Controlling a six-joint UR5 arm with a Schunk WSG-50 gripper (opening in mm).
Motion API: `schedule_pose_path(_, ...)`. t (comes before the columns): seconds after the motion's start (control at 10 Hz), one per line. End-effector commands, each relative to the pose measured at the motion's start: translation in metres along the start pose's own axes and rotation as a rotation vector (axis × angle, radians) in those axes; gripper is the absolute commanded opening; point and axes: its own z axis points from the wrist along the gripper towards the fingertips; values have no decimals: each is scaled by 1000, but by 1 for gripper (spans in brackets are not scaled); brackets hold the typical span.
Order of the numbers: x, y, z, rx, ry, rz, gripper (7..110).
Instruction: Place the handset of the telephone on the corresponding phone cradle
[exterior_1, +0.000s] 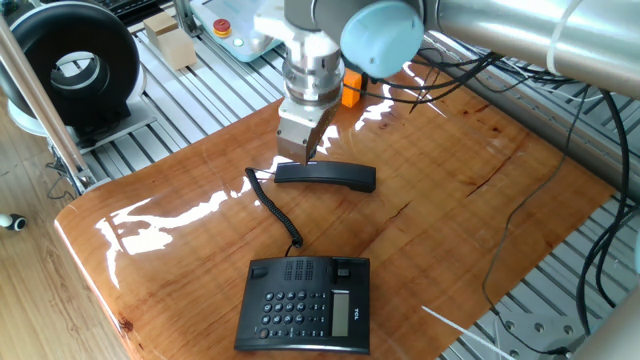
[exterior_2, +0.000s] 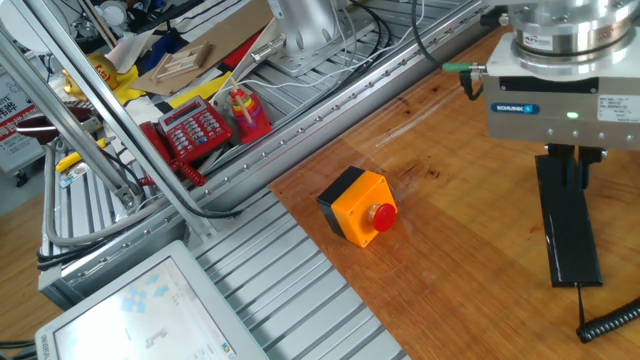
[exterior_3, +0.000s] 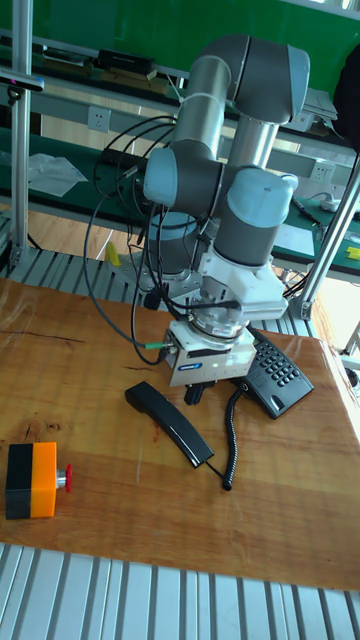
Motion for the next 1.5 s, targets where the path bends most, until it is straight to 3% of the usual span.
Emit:
schedule_pose_path(0.0,-1,-3,-1,-24,-4,-58,7)
schedule_pose_path(0.1,4,-26,-3,18,10,-148,7)
schedule_pose_path(0.2,-5,-50,-7,82,-25,-178,66)
schedule_pose_path(0.4,-28,-21,-9,-59,-143,-164,66)
schedule_pose_path(0.5,-34,-6,-11,-122,-174,-153,66)
schedule_pose_path(0.6,-33,-10,-11,-105,-173,-175,66)
schedule_pose_path(0.7,-25,-15,-9,-84,-139,-194,66)
schedule_pose_path(0.8,-16,-20,-4,-68,-110,-202,44)
schedule_pose_path(0.9,-7,-28,7,-57,-98,-206,44)
schedule_pose_path(1.1,10,-23,22,-108,-85,-201,44)
schedule_pose_path(1.3,30,-27,29,-82,-6,-167,44)
schedule_pose_path(1.4,31,-24,31,-80,8,-164,44)
